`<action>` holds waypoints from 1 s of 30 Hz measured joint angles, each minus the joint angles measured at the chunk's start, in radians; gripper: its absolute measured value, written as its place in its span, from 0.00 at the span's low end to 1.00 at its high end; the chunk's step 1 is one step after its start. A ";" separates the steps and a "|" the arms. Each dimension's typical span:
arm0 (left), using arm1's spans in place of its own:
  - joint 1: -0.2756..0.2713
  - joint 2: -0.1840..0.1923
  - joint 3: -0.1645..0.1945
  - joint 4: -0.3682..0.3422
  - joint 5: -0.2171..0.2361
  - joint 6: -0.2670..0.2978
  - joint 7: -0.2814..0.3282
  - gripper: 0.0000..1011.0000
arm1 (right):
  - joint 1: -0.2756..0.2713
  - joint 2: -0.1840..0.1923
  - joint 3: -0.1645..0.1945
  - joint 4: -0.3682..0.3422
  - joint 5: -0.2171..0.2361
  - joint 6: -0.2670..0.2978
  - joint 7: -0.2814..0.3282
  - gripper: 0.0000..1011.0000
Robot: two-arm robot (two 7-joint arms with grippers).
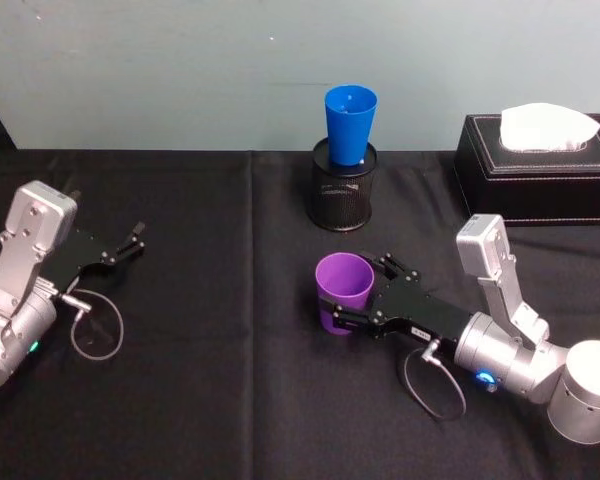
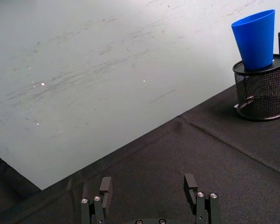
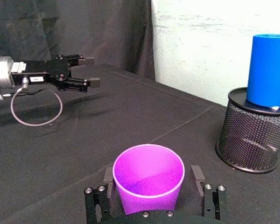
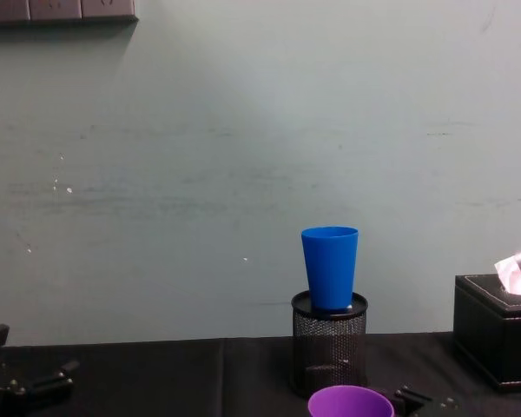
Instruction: Pick up one cup with a gripper and tap it against the other cup.
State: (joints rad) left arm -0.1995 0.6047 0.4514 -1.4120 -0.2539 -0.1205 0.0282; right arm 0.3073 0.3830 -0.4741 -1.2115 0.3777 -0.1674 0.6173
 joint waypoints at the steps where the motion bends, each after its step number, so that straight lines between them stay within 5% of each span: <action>1: 0.000 0.000 0.000 0.000 0.000 0.000 0.000 0.99 | 0.001 -0.002 0.000 0.002 0.000 -0.002 0.001 0.99; 21: 0.000 0.000 0.000 0.000 0.000 0.000 0.000 0.99 | 0.010 -0.019 -0.001 0.022 -0.003 -0.018 0.005 0.99; 30: 0.000 0.000 0.000 0.000 0.000 0.000 0.000 0.99 | 0.010 -0.019 -0.001 0.022 -0.002 -0.018 0.005 0.81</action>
State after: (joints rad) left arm -0.1996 0.6047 0.4514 -1.4120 -0.2539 -0.1205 0.0283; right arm 0.3172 0.3643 -0.4748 -1.1898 0.3756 -0.1851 0.6225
